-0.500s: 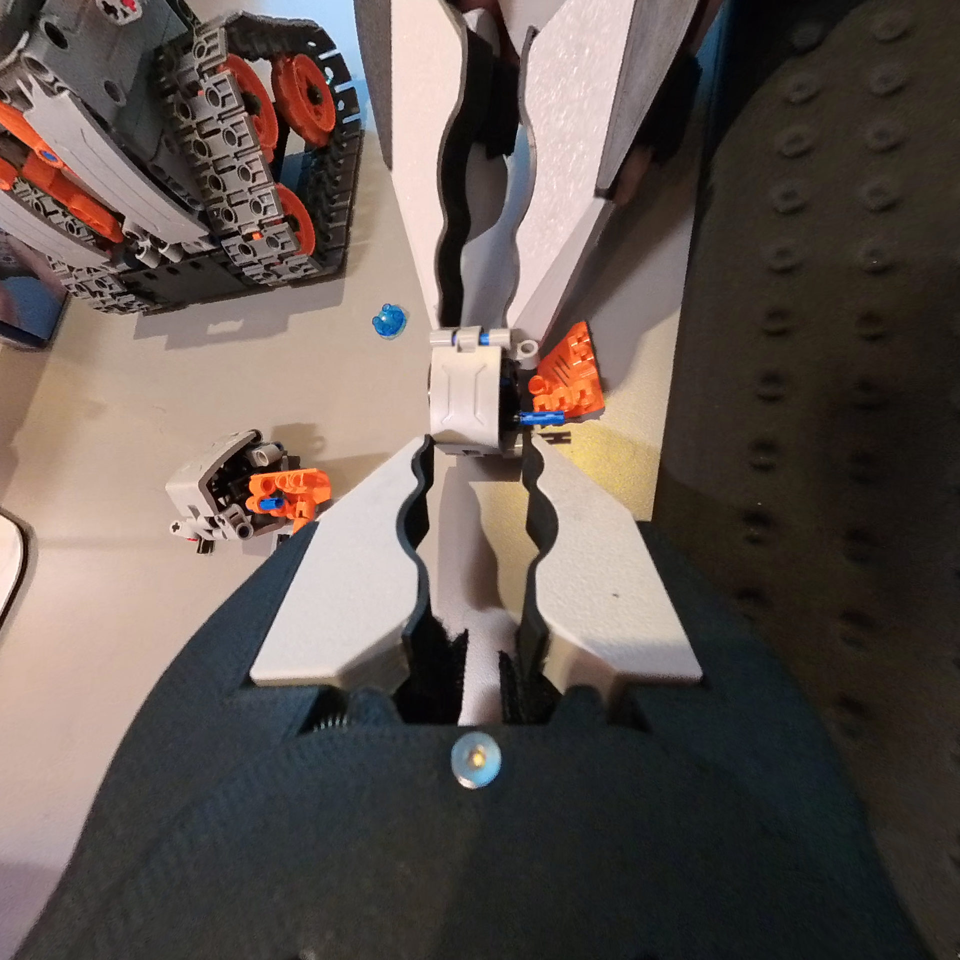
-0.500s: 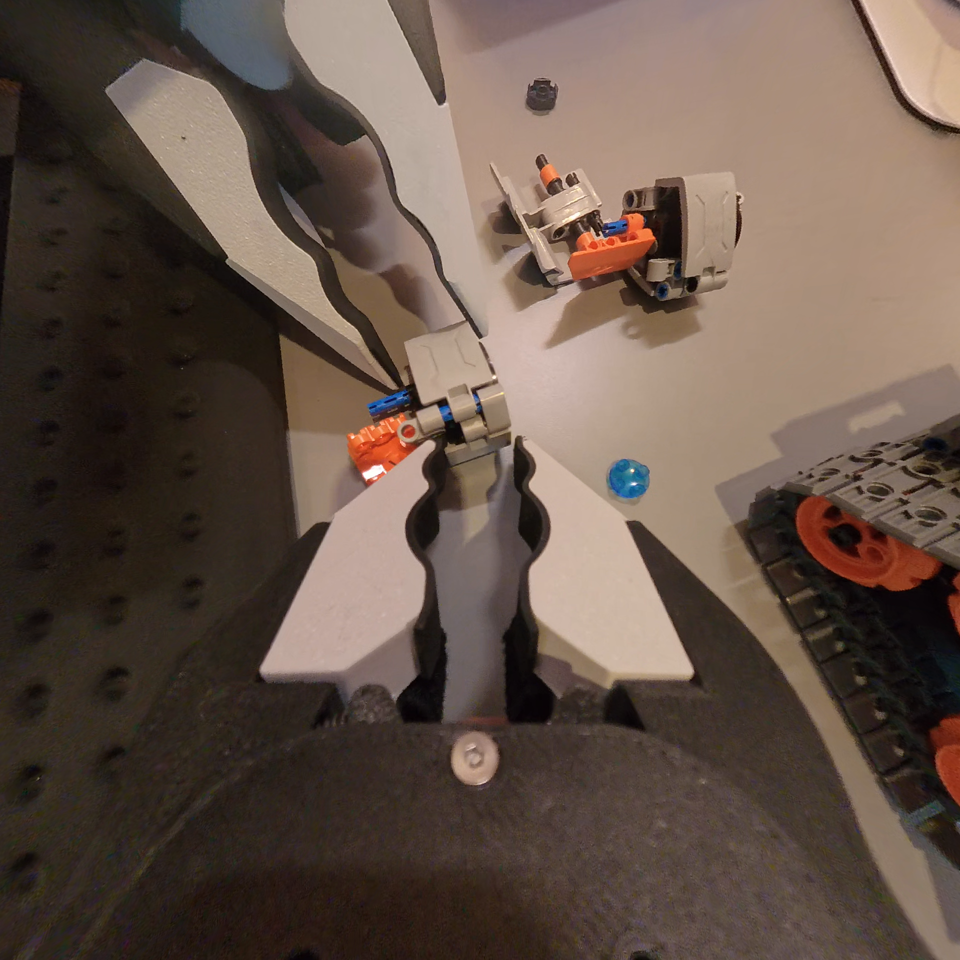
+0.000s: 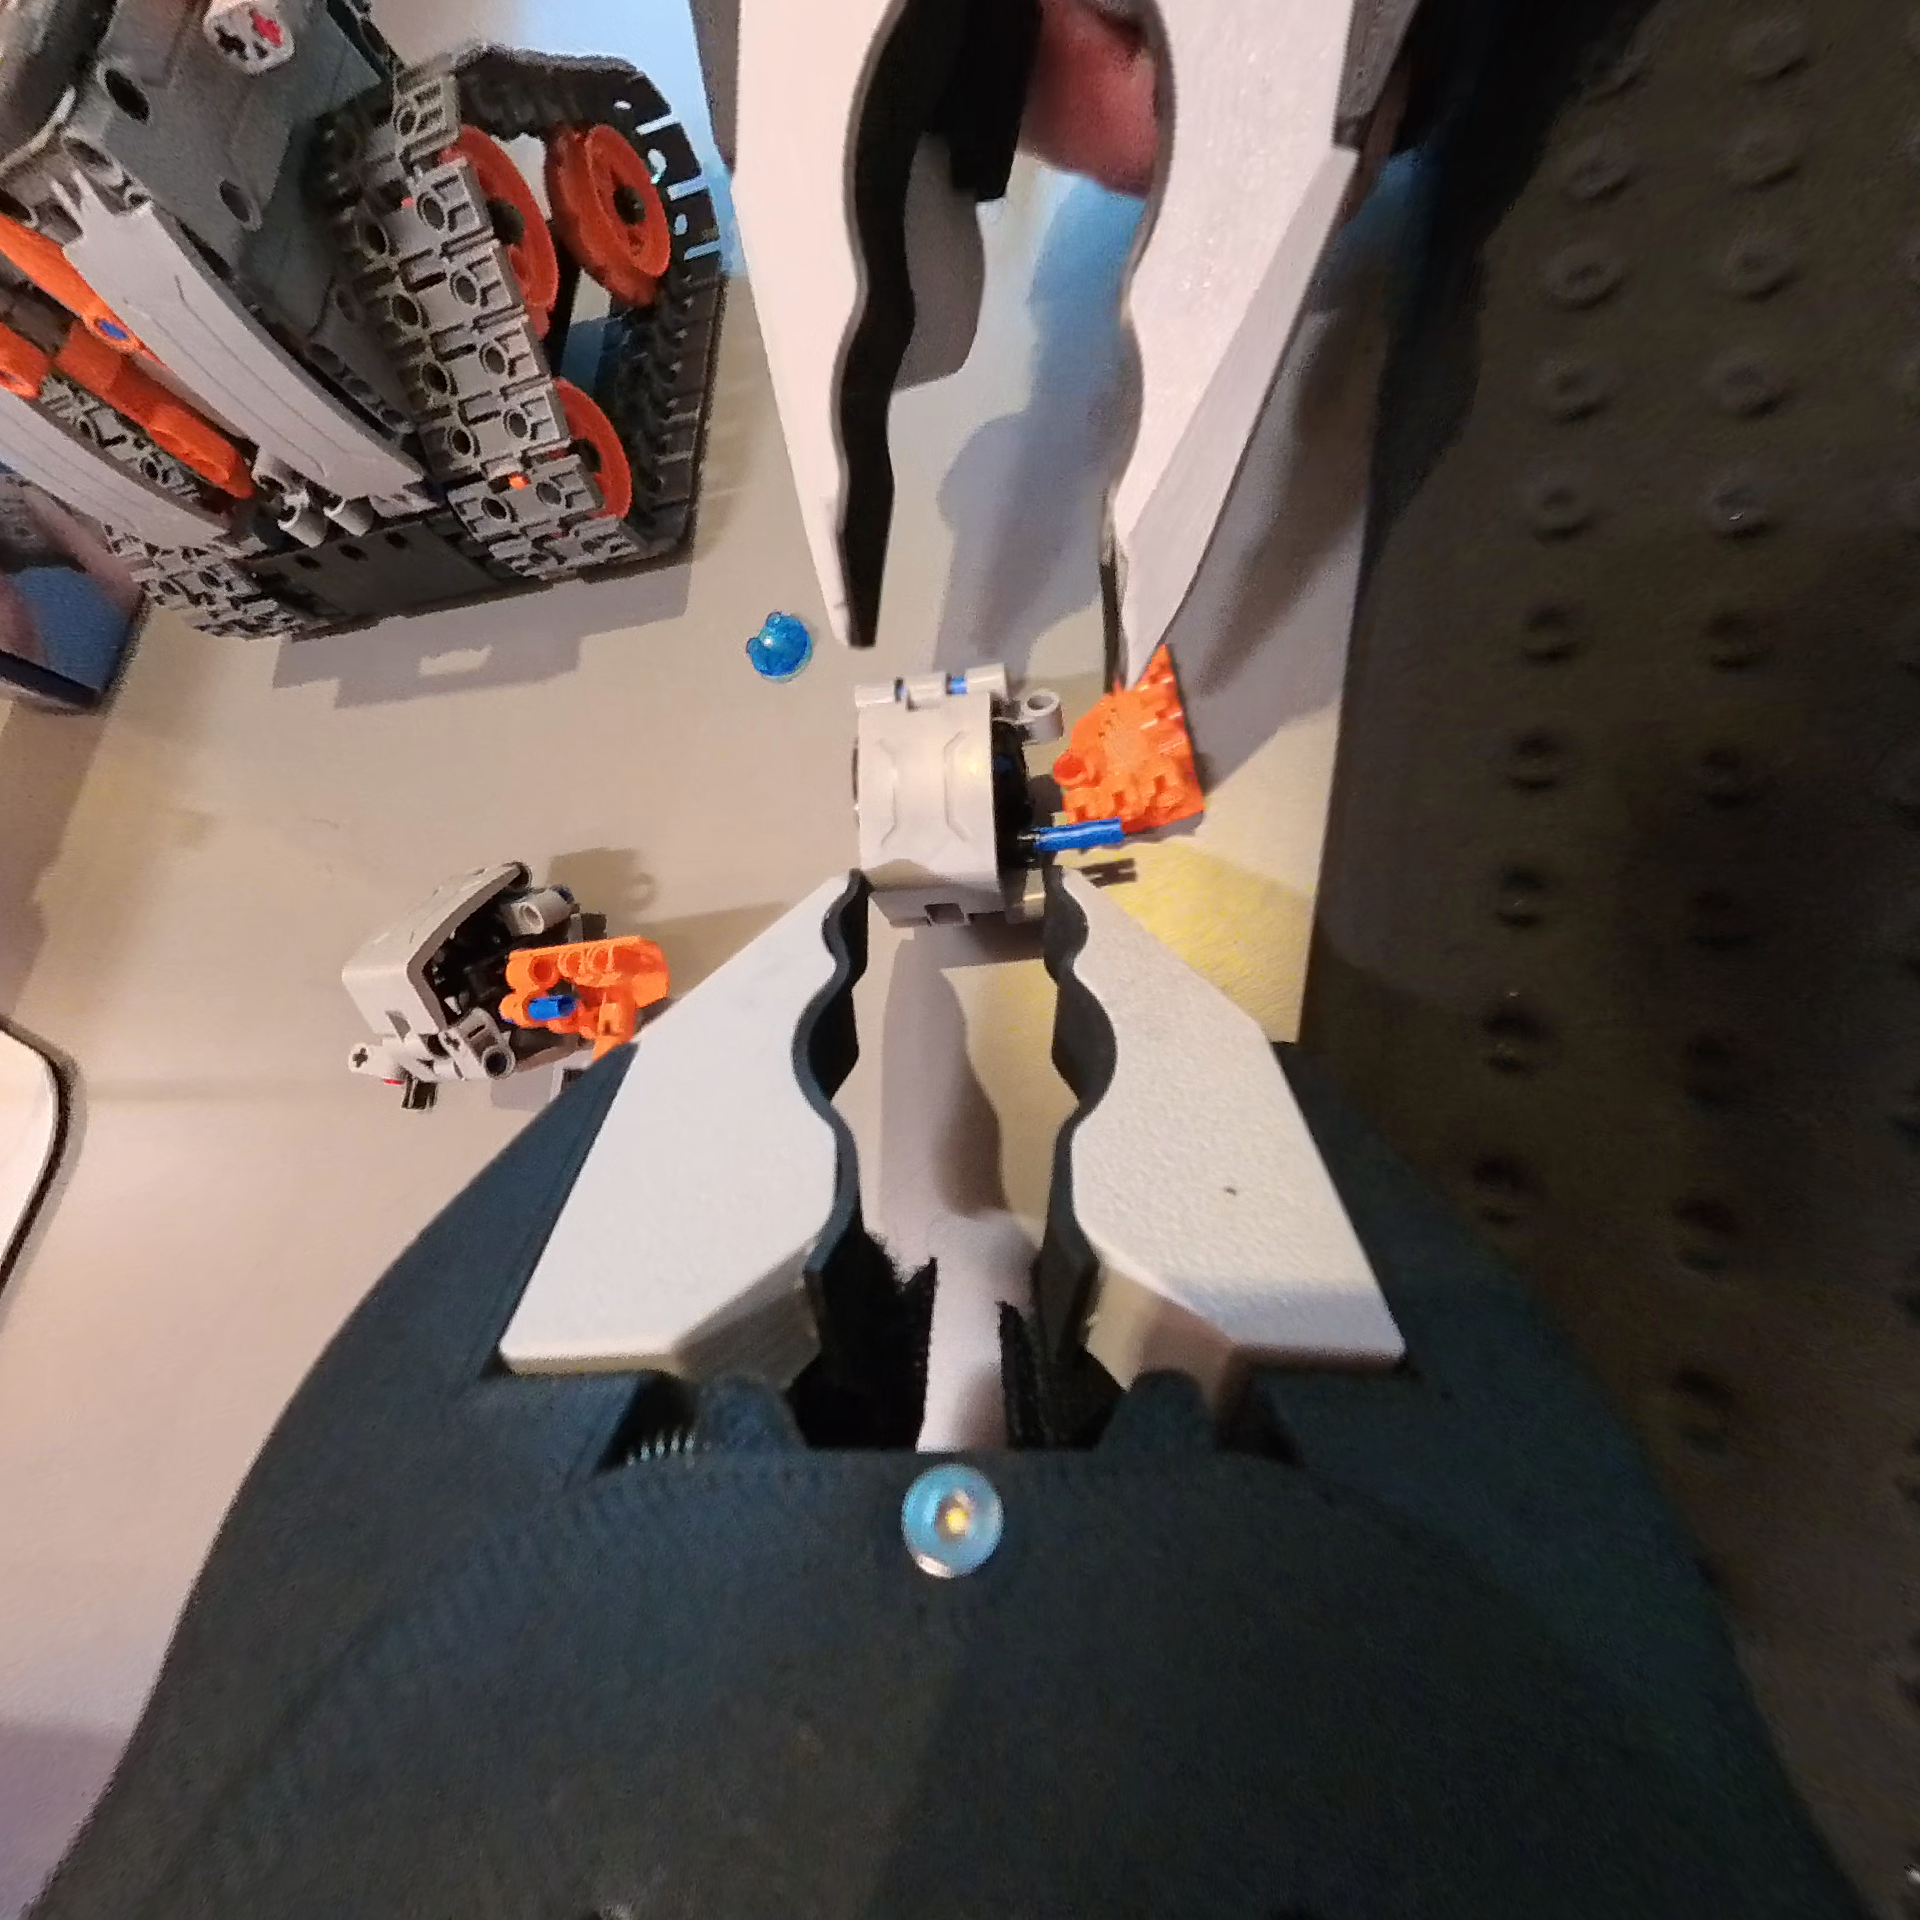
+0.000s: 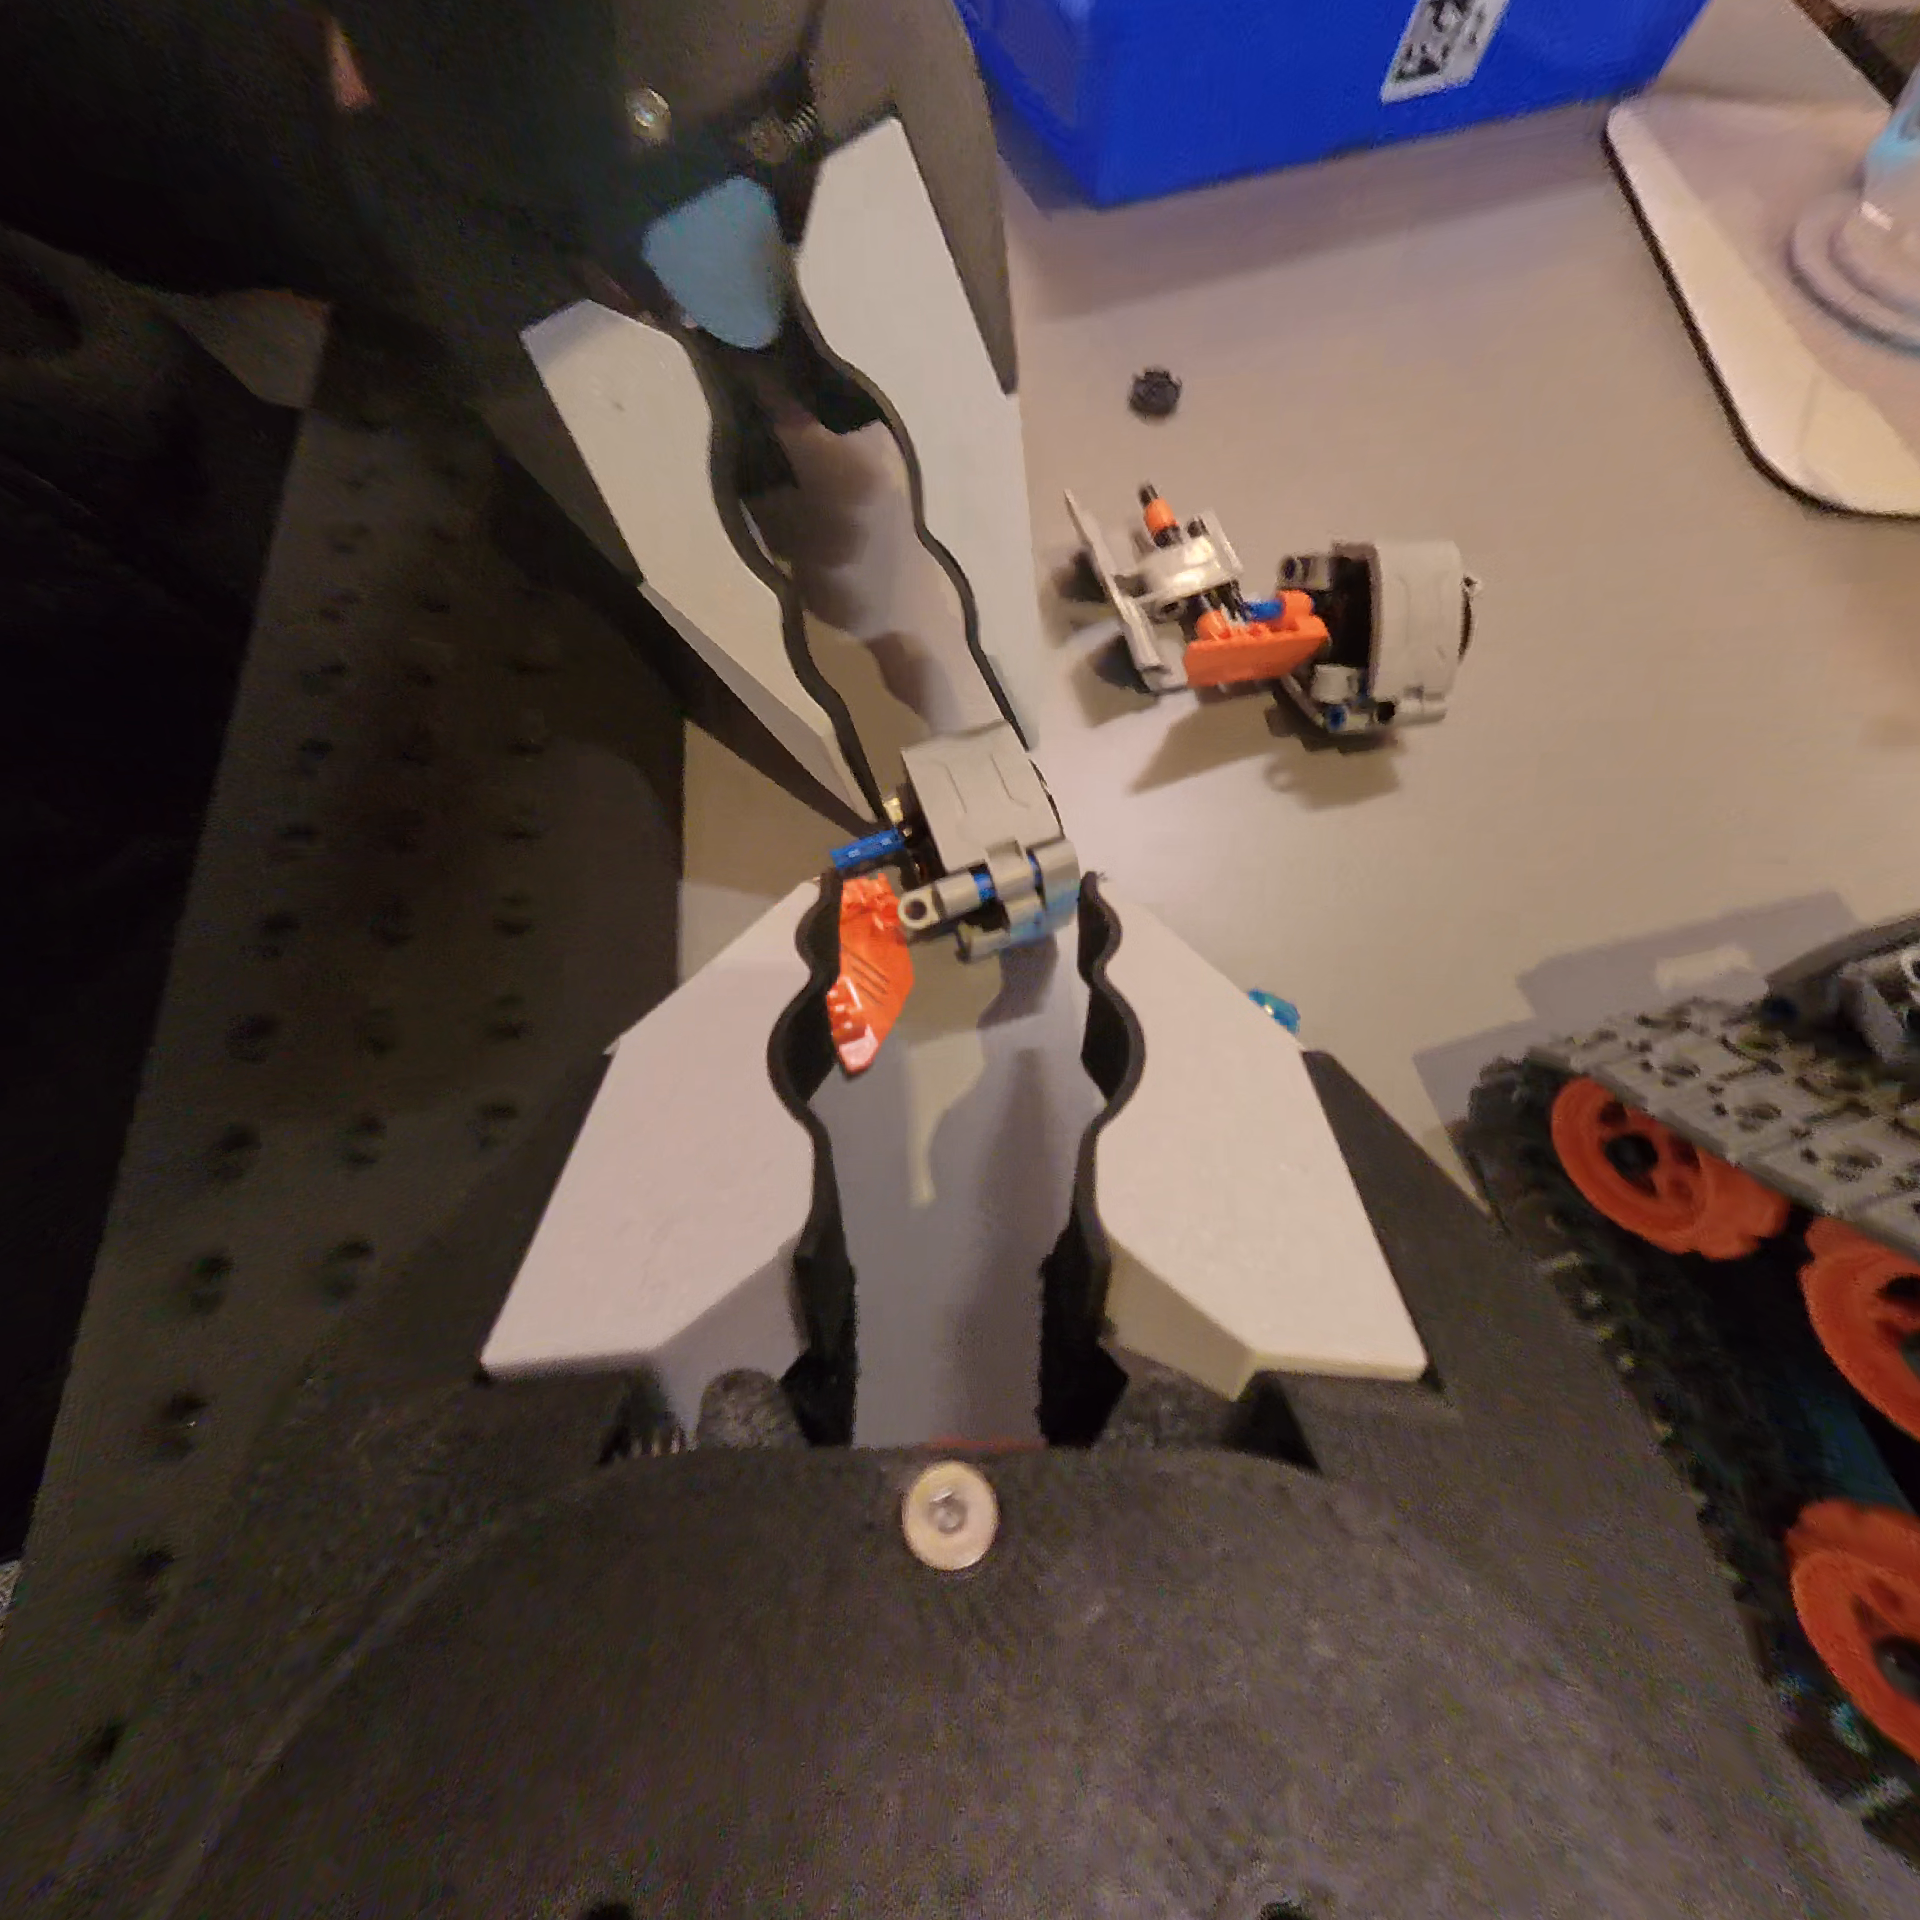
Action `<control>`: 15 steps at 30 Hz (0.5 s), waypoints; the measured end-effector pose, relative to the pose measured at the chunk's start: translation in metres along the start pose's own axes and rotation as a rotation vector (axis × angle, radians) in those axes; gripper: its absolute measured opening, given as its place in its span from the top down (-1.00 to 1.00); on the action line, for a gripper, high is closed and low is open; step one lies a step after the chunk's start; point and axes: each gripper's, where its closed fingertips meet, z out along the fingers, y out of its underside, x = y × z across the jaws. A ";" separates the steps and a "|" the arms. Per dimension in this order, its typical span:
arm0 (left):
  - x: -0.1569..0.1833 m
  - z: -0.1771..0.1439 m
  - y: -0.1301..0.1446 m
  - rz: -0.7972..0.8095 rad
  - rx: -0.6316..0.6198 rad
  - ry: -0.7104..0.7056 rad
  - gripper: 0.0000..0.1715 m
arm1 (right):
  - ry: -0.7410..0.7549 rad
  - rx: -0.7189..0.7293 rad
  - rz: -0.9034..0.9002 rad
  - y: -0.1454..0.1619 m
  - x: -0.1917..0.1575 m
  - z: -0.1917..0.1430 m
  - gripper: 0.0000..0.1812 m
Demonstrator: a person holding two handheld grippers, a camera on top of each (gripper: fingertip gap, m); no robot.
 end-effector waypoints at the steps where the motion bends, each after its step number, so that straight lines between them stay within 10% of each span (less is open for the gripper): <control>1: 0.002 0.000 -0.001 0.009 0.003 0.006 0.63 | -0.001 -0.006 -0.006 0.001 -0.001 0.002 0.53; 15: 0.010 0.000 -0.005 0.104 -0.002 -0.009 0.64 | 0.010 -0.048 -0.071 0.006 -0.003 0.006 0.71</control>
